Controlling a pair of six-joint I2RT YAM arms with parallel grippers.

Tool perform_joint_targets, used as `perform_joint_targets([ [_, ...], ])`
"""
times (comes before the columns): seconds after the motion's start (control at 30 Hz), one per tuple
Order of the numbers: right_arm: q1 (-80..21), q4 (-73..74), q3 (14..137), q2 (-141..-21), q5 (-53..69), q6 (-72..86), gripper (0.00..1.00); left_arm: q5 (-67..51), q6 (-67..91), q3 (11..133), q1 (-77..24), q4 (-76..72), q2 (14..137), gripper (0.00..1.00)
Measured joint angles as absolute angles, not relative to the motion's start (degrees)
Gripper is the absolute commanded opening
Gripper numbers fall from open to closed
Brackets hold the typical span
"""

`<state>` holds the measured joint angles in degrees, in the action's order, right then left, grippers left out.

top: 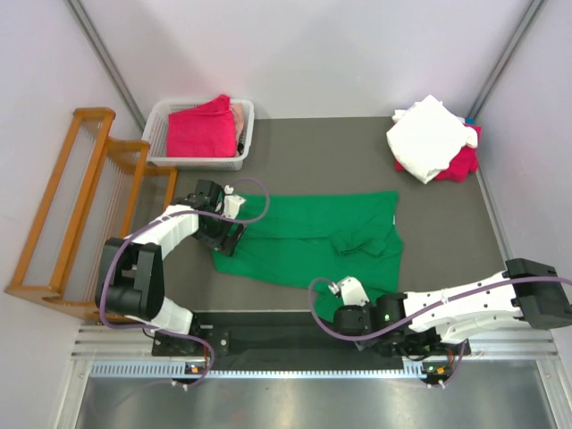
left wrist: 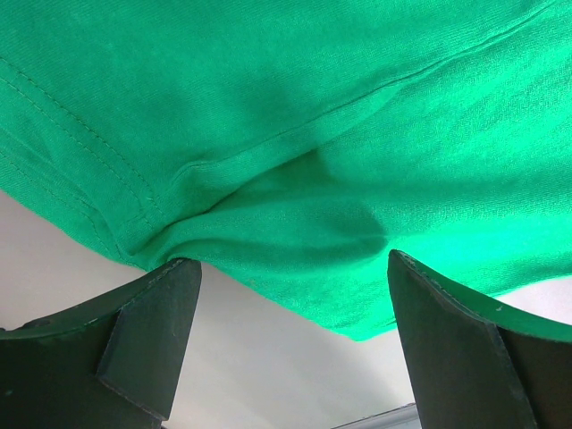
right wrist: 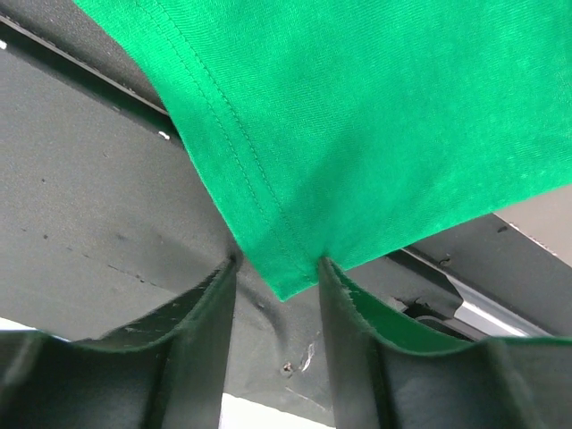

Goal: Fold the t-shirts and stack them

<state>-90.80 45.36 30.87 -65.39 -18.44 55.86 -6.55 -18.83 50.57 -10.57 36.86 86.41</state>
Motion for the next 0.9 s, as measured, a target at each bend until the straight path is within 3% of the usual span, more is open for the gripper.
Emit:
perform_joint_targets([
  [0.1,-90.52,45.15,31.03,-65.41,-18.96,56.27,0.23,-6.55,-18.83,50.57,-10.57,36.84,86.41,0.9],
  [0.3,-90.11,44.58,31.18,-66.02,-19.86,56.82,0.15,-6.2,-19.03,50.57,-10.57,36.86,86.39,0.9],
  [0.47,-90.02,44.42,31.2,-66.04,-20.32,56.8,0.0,-6.0,-19.2,50.57,-10.57,36.91,86.35,0.9],
  [0.7,-87.96,48.18,35.64,-66.5,-23.09,56.45,0.0,-5.54,-19.18,50.57,-10.57,36.93,86.35,0.91],
  [0.9,-76.58,47.42,43.31,-64.69,-25.91,52.47,0.0,-5.28,-19.18,51.07,-9.78,37.43,85.69,0.92],
])
